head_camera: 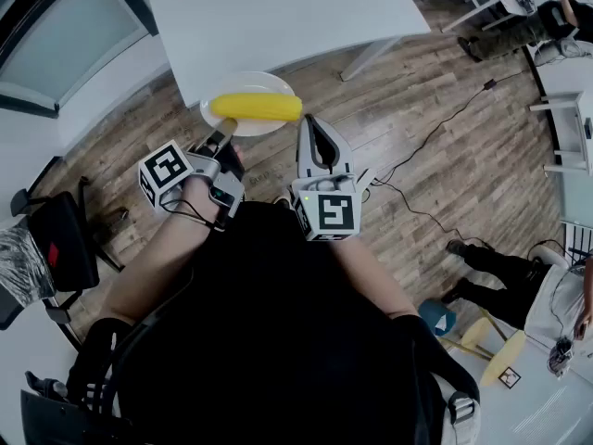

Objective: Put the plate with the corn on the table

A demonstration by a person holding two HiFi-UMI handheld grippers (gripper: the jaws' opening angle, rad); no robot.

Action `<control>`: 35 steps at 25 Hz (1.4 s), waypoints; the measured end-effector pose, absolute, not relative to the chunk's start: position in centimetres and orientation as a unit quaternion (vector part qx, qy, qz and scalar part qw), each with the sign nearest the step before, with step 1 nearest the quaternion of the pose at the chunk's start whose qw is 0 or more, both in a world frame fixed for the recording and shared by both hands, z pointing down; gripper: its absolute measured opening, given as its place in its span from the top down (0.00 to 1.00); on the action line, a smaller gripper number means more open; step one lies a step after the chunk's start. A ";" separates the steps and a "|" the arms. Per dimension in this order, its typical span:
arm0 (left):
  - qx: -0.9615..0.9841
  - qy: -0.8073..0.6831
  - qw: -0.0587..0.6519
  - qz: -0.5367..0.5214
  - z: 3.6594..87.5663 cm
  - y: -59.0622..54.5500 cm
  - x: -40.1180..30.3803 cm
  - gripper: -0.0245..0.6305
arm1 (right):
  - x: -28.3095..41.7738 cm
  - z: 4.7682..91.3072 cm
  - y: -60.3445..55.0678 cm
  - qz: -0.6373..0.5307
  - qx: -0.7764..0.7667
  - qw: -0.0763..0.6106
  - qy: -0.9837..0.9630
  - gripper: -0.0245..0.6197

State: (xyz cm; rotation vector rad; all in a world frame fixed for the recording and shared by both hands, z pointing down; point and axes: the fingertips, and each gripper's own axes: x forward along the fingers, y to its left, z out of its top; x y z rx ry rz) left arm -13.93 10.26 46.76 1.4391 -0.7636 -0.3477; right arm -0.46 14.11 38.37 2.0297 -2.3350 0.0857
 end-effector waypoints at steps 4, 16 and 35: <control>0.638 -0.335 0.677 -0.150 46.9 10.7 -13.9 0.93 | -1.1 38.7 14.9 0.022 0.650 0.019 -0.759 0.96; 0.642 -0.304 0.692 -0.128 48.0 7.4 -14.6 0.93 | -1.9 39.9 11.5 0.044 0.678 0.008 -0.733 0.96; 0.606 -0.298 0.710 -0.197 49.1 -8.1 -1.5 0.93 | 10.5 40.1 -6.4 0.047 0.606 0.018 -0.794 0.96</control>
